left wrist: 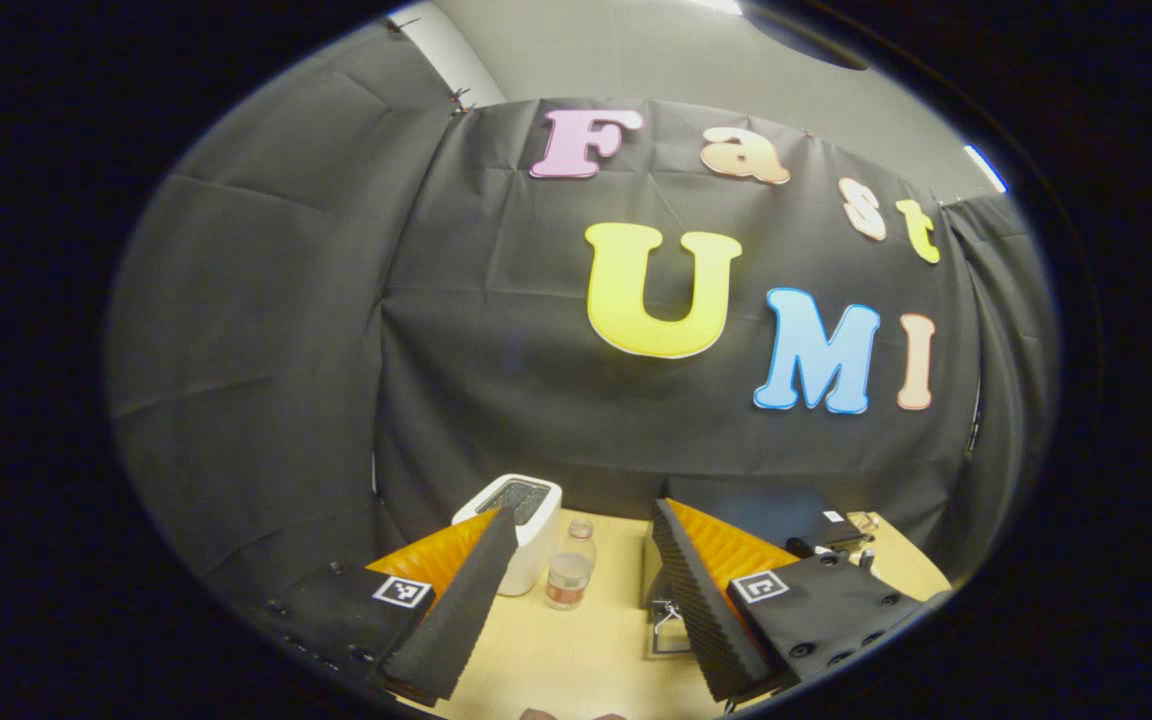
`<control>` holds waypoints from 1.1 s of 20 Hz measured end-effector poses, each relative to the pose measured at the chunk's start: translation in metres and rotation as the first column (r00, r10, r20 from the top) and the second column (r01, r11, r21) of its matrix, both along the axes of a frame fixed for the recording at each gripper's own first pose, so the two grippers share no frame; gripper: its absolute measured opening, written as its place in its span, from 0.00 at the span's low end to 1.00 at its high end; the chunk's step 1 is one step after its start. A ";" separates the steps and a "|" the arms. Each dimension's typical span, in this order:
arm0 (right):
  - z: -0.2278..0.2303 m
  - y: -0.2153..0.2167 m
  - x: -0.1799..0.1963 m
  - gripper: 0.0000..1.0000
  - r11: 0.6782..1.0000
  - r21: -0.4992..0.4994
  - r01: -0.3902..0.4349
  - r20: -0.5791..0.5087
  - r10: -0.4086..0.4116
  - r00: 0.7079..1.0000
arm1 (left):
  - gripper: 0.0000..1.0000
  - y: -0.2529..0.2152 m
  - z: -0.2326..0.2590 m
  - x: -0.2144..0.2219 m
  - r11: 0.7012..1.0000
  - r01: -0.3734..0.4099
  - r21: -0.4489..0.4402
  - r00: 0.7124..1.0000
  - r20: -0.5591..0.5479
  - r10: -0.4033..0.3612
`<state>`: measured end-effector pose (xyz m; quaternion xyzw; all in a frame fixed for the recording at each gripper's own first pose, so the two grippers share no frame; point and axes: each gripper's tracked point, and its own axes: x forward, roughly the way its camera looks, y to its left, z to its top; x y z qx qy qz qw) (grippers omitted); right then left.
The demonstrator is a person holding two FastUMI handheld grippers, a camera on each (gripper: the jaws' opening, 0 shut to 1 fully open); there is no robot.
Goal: Open the electric oven with the left hand, put the food in, and close the electric oven.
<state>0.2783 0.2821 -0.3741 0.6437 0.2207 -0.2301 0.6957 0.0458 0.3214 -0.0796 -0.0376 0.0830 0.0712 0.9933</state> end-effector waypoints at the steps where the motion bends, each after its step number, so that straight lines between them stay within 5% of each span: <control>1: 0.005 0.000 -0.003 0.18 0.999 -0.021 -0.034 0.002 0.035 0.999 | 0.97 -0.006 0.000 0.003 1.000 0.012 -0.001 1.000 0.006 -0.012; 3: 0.010 -0.001 -0.014 0.24 0.990 -0.076 -0.116 -0.027 0.115 0.993 | 0.94 -0.018 0.003 0.010 0.999 0.038 -0.006 0.999 0.020 -0.038; 4: 0.014 0.001 -0.020 0.41 0.982 -0.110 -0.153 -0.040 0.150 0.988 | 0.97 -0.025 0.004 0.012 0.999 0.052 -0.011 0.998 0.027 -0.052; 8: 0.040 -0.006 -0.051 0.41 0.896 -0.290 -0.338 -0.090 0.326 0.941 | 0.96 -0.058 0.003 0.025 0.994 0.111 -0.024 0.993 0.038 -0.110; 14: 0.097 -0.033 -0.094 0.41 0.684 -0.529 -0.502 -0.132 0.518 0.845 | 0.93 -0.116 0.007 0.031 0.987 0.163 -0.013 0.986 0.049 -0.162; 22: 0.212 -0.113 -0.137 0.41 0.368 -0.830 -0.420 -0.136 0.597 0.791 | 0.96 -0.198 0.012 0.030 0.980 0.200 -0.002 0.979 0.045 -0.200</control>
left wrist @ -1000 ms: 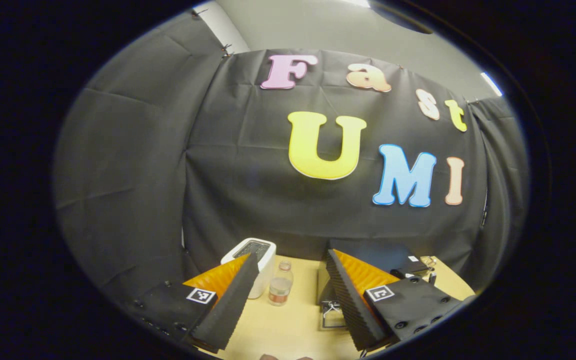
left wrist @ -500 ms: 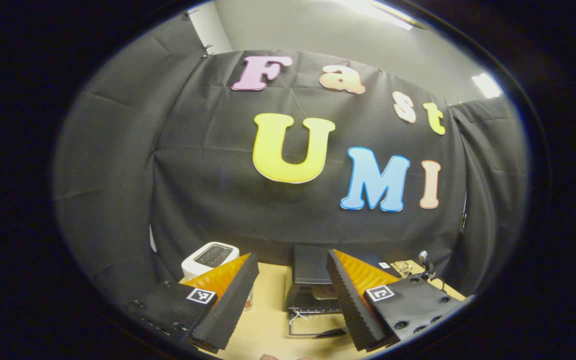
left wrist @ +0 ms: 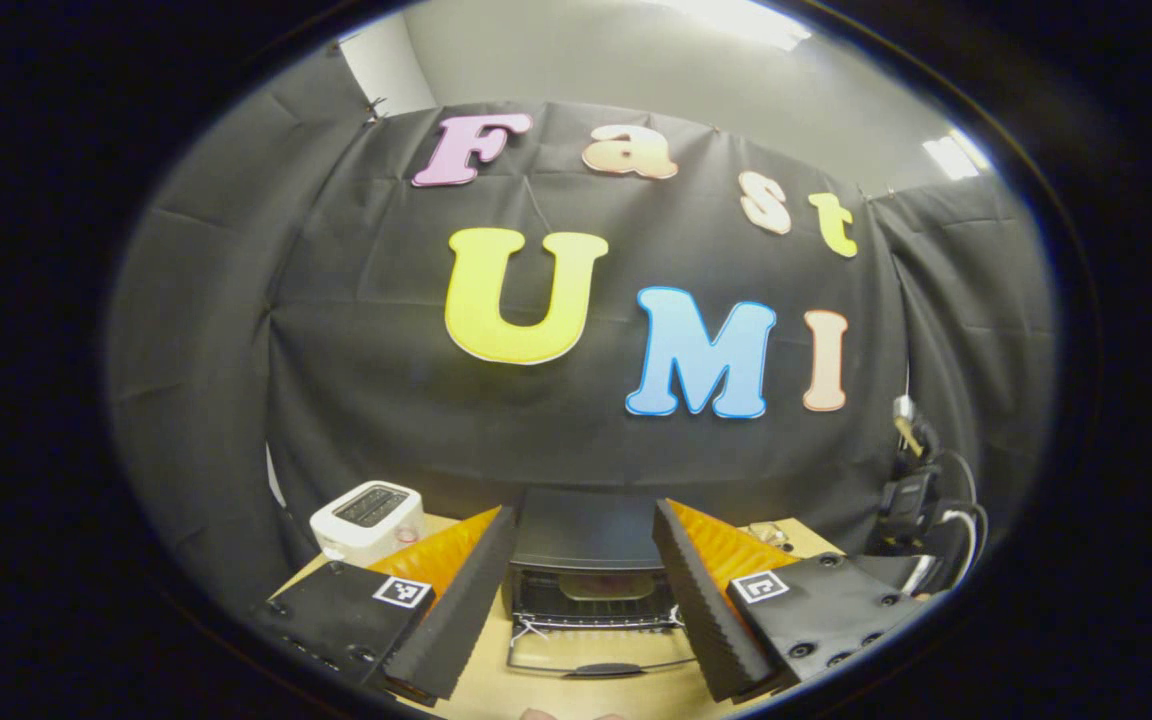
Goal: Open the electric oven with the left hand, put the food in, and close the electric oven.
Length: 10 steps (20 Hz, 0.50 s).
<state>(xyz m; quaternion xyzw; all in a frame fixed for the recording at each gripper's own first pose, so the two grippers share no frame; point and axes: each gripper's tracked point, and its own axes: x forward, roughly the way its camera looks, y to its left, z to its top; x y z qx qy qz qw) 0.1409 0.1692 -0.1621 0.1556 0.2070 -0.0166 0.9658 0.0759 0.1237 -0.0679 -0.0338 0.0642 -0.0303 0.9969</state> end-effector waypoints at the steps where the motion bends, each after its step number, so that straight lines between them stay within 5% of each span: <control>1: 0.017 -0.007 -0.005 0.41 0.999 -0.047 -0.018 0.040 0.020 0.999 | 0.96 -0.009 0.002 0.000 1.000 0.005 0.000 1.000 0.001 -0.005; 7: 0.099 -0.047 -0.045 0.44 0.965 -0.260 -0.041 0.201 0.096 0.975 | 0.95 -0.054 0.002 -0.003 0.999 0.039 0.036 0.999 0.003 -0.040; 10: 0.122 -0.066 -0.059 0.98 0.959 -0.282 -0.013 0.256 0.088 0.963 | 0.90 -0.070 -0.006 -0.003 0.997 0.061 0.036 0.998 -0.028 -0.060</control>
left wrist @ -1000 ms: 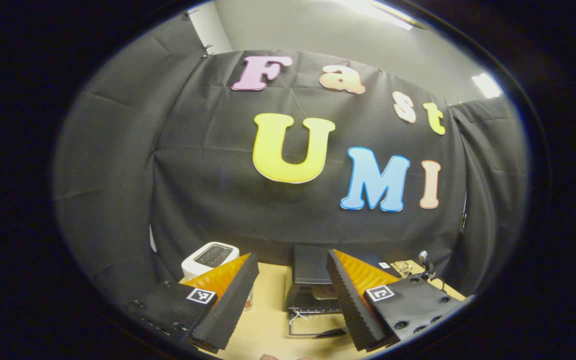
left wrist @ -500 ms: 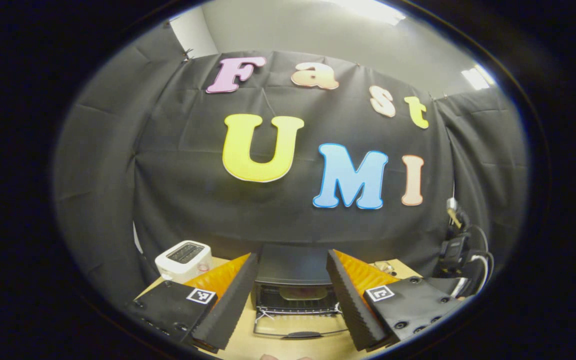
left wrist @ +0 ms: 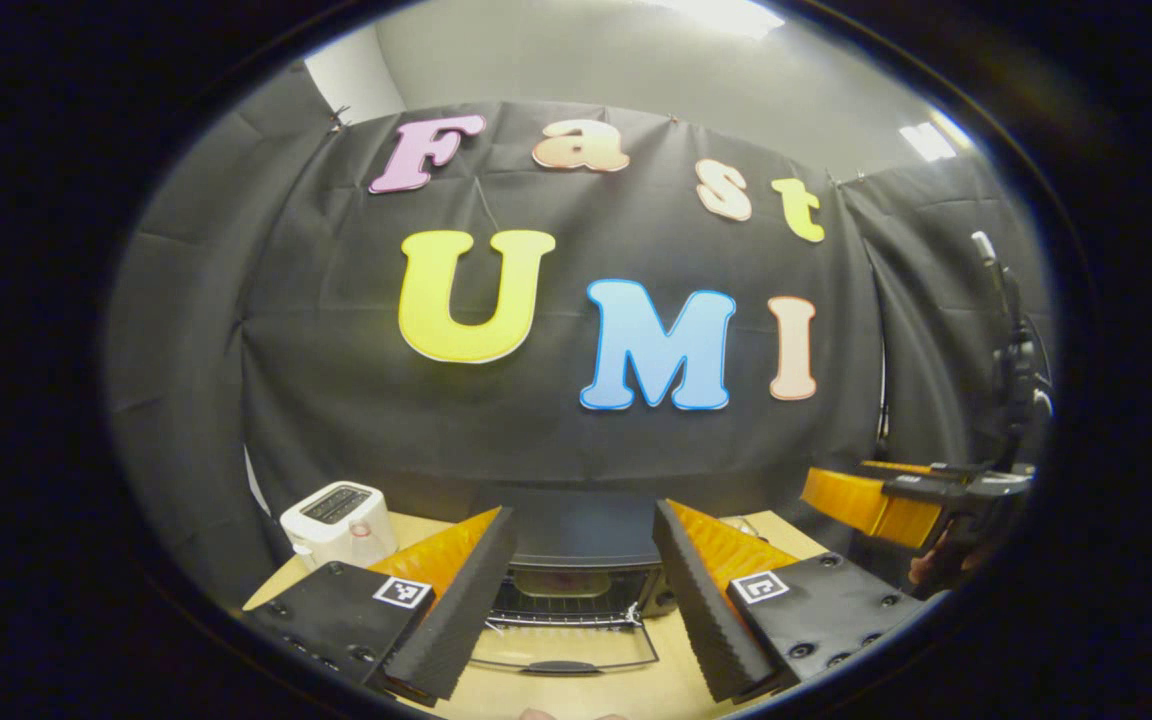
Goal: Open the electric oven with the left hand, put the food in, and close the electric oven.
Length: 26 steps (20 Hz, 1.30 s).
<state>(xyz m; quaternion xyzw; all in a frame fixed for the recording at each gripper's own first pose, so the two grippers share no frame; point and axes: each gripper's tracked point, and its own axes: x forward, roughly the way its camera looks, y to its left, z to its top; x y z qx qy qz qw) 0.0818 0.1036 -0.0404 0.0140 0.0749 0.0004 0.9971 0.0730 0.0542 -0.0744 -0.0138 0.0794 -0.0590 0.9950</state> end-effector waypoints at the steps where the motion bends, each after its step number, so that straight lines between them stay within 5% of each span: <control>1: 0.004 -0.006 -0.002 0.99 1.000 0.009 0.010 0.014 -0.010 1.000 | 0.96 -0.006 -0.002 0.000 1.000 0.010 -0.005 1.000 -0.008 -0.010; 8: 0.013 -0.023 -0.013 0.98 0.999 0.023 0.035 0.060 -0.036 0.998 | 0.97 -0.029 -0.034 0.006 0.998 0.053 -0.026 0.990 -0.126 -0.055; 9: 0.012 -0.028 -0.013 0.98 0.999 0.029 0.041 0.053 -0.042 0.998 | 0.90 -0.033 -0.043 0.006 0.997 0.060 -0.038 0.985 -0.157 -0.066; 11: 0.007 -0.032 -0.012 0.98 0.998 0.044 0.048 0.037 -0.049 0.998 | 0.97 -0.032 -0.059 0.008 0.997 0.058 -0.044 0.974 -0.215 -0.066; 13: 0.001 -0.039 -0.013 0.98 0.997 0.051 0.056 0.020 -0.057 0.998 | 0.90 -0.032 -0.080 0.006 0.998 0.056 -0.034 0.957 -0.282 -0.063; 20: -0.007 -0.059 -0.010 0.98 0.996 0.042 0.078 -0.004 -0.078 0.997 | 0.94 -0.028 -0.163 0.005 0.997 0.070 0.021 0.846 -0.531 -0.048; 26: -0.007 -0.080 -0.007 0.98 0.994 0.032 0.109 0.009 -0.109 0.994 | 0.94 -0.018 -0.239 -0.007 0.998 0.043 0.049 0.699 -0.715 0.005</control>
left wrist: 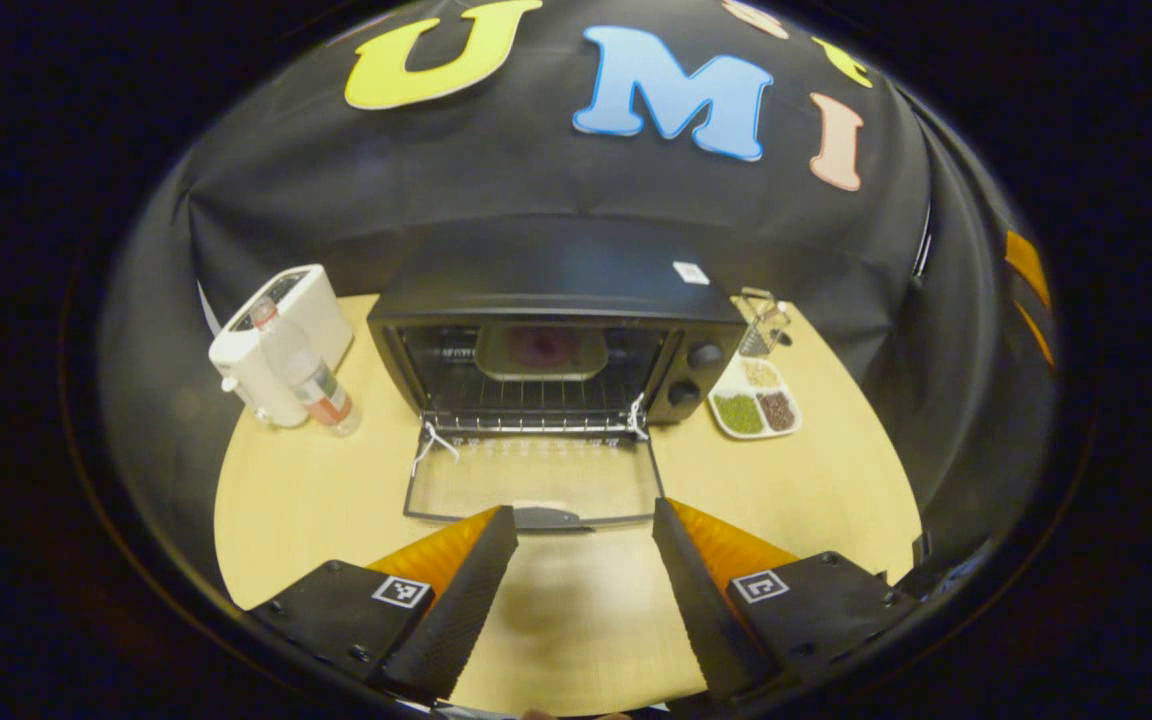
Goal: Open the electric oven with the left hand, put the food in, and close the electric oven.
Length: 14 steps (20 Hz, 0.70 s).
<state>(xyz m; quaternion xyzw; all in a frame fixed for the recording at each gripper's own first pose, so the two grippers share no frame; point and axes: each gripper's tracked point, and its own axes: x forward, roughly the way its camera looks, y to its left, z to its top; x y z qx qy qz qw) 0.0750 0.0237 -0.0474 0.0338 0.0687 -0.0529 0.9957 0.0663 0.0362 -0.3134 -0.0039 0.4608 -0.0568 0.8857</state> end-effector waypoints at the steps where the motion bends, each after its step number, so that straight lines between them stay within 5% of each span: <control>1: -0.002 -0.004 0.001 0.98 1.000 0.001 0.006 -0.006 -0.006 1.000 | 0.92 0.002 -0.013 -0.004 1.000 0.003 0.009 0.999 -0.032 -0.003; 14: -0.008 -0.059 0.004 0.98 0.993 -0.035 0.115 -0.010 -0.116 0.993 | 0.94 0.020 -0.129 -0.012 0.998 -0.012 0.061 0.936 -0.351 0.032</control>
